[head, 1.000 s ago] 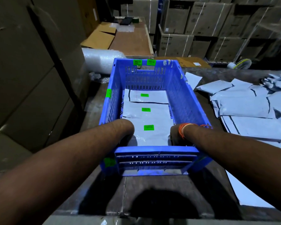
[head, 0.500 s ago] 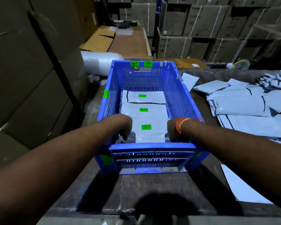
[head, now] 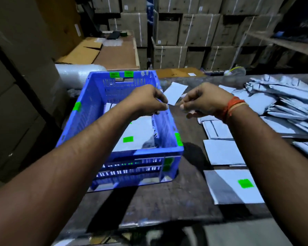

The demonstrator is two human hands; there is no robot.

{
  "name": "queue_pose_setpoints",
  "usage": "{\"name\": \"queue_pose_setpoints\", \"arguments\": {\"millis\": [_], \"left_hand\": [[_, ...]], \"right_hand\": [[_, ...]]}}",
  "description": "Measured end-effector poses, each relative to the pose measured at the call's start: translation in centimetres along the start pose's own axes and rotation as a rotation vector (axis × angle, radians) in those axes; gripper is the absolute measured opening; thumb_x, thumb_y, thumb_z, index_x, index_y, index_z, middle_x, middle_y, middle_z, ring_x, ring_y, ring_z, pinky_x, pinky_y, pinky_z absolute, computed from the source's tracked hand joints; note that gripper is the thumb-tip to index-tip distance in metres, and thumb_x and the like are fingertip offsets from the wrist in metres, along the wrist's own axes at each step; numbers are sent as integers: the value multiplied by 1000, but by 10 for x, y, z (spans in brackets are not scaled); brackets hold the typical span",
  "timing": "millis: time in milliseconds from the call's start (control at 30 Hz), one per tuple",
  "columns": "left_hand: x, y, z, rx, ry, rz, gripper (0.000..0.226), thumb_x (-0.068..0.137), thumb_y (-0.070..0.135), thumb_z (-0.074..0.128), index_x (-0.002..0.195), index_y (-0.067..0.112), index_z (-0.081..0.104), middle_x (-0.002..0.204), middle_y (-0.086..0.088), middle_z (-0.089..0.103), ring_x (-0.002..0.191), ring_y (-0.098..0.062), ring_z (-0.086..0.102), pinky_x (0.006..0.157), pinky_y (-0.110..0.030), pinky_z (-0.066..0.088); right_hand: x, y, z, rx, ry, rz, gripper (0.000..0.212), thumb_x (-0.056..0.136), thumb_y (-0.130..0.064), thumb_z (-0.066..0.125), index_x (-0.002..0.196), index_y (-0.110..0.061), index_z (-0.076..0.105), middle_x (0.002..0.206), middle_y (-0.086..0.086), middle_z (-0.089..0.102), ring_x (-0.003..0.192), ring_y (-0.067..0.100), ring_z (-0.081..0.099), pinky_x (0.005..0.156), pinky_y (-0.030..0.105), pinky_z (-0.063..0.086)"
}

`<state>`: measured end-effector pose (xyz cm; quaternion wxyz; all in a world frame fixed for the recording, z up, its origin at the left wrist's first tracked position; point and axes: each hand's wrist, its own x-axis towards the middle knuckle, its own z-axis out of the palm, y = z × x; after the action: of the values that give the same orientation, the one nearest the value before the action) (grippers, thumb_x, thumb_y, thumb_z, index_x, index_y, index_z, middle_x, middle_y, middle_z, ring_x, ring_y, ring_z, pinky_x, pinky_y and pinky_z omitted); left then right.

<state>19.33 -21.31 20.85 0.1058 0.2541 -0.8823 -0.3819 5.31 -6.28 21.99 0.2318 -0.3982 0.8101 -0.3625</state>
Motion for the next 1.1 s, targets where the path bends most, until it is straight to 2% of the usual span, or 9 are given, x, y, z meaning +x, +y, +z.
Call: {"name": "queue_pose_setpoints", "arguments": {"millis": [133, 333, 500, 567, 633, 733, 867, 1000, 1100], "left_hand": [[-4, 47, 44, 93, 134, 105, 16, 87, 22, 72, 101, 22, 78, 86, 3, 76, 81, -11, 70, 77, -26, 55], [-14, 81, 161, 277, 175, 210, 25, 88, 25, 63, 110, 24, 75, 103, 3, 76, 93, -17, 70, 85, -31, 55], [-33, 42, 283, 421, 21, 20, 28, 95, 26, 56, 120, 21, 67, 115, -7, 70, 109, -30, 63, 87, -35, 47], [-49, 26, 320, 432, 49, 16, 20, 94, 25, 53, 109, 20, 64, 109, -5, 66, 105, -32, 61, 83, -39, 49], [-64, 16, 347, 440, 113, 71, 26, 92, 24, 50, 114, 18, 62, 116, -4, 62, 111, -30, 56, 93, -41, 47], [-79, 10, 370, 495, 171, 147, 41, 97, 24, 44, 133, 11, 57, 139, -10, 53, 132, -32, 44, 113, -41, 35], [-95, 6, 385, 594, 32, 111, 53, 104, 39, 29, 153, 19, 40, 163, -6, 28, 152, -32, 21, 119, -47, 27], [-101, 1, 380, 636, 5, 50, 56, 105, 47, 22, 159, 34, 23, 169, 3, 10, 155, -27, 9, 123, -49, 17], [-103, -4, 374, 664, 12, -14, 55, 104, 48, 20, 159, 41, 13, 169, -1, 6, 155, -30, 8, 122, -54, 16]], "right_hand": [[-25, 43, -35, -11, 126, -49, 8, 89, -8, 70, 83, -5, 76, 73, 12, 71, 57, 15, 68, 53, 23, 53], [-69, 161, -52, -169, 148, -48, 20, 88, -22, 69, 74, -9, 75, 64, 4, 71, 60, 11, 69, 68, 26, 54], [-103, 261, -35, -333, 100, -7, 19, 88, -22, 66, 103, -18, 77, 106, 3, 75, 100, 20, 69, 92, 27, 48], [-118, 291, -20, -343, 119, -34, 33, 90, -21, 64, 121, -16, 71, 122, 8, 69, 116, 27, 62, 103, 32, 44], [-131, 312, -5, -405, 122, -101, 42, 92, -23, 58, 133, -14, 62, 137, 13, 59, 129, 30, 53, 109, 41, 42], [-144, 329, 10, -528, 100, -195, 47, 93, -29, 48, 137, -16, 59, 146, 11, 52, 135, 29, 49, 104, 45, 46], [-157, 347, 19, -672, 29, -229, 53, 100, -41, 31, 146, -22, 49, 156, 4, 40, 145, 25, 37, 109, 46, 37], [-161, 362, 11, -694, -20, -157, 63, 100, -55, 15, 157, -32, 26, 165, -4, 19, 153, 19, 15, 119, 47, 22], [-164, 370, 0, -717, 13, -91, 63, 99, -57, 15, 156, -34, 27, 164, -3, 22, 152, 21, 18, 116, 49, 23]]}}
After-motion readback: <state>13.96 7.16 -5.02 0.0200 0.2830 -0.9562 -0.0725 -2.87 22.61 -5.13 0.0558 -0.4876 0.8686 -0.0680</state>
